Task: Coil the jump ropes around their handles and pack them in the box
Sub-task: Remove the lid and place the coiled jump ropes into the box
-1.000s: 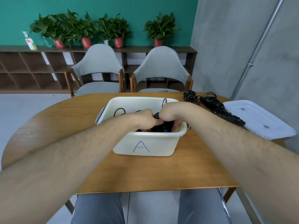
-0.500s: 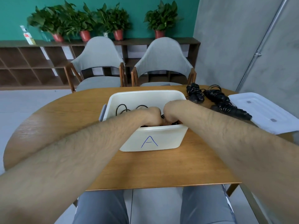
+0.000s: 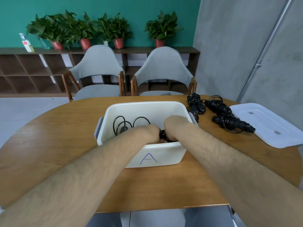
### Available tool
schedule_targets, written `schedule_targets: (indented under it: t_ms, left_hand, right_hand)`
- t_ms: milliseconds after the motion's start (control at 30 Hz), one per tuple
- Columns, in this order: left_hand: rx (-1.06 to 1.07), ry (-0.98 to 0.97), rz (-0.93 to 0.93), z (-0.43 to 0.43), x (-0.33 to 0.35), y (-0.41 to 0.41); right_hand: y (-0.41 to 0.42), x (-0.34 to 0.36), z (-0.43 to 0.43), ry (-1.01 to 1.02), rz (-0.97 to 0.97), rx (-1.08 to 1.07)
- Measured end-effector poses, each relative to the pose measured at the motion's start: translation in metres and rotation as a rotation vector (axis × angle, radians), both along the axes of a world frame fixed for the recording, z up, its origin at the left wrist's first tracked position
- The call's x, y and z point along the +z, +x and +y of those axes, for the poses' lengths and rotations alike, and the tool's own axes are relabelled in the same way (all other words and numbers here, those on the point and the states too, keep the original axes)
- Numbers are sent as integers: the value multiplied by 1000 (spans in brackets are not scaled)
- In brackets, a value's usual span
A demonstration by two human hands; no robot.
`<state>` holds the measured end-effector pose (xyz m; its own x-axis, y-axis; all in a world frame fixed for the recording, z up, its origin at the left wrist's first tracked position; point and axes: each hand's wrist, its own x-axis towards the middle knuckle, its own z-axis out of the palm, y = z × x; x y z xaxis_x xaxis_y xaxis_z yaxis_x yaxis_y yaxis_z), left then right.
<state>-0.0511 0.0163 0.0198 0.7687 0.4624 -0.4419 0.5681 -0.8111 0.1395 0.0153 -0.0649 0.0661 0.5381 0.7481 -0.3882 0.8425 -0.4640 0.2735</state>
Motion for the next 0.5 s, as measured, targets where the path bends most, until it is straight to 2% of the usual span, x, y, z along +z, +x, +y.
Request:
schedule_targets:
  t_ms: [67,167,500]
  left_hand:
    - [25,-57,-84,2,-4,-1]
    - [-21,-13,-107,3,-6,-3]
    - [-73,-13,-27,31,-1,-32]
  right_hand:
    - [4,-7,-2,60,12,-1]
    - [6,-11,-3,132,4,7]
    - [-12,-7,22,47,79,53]
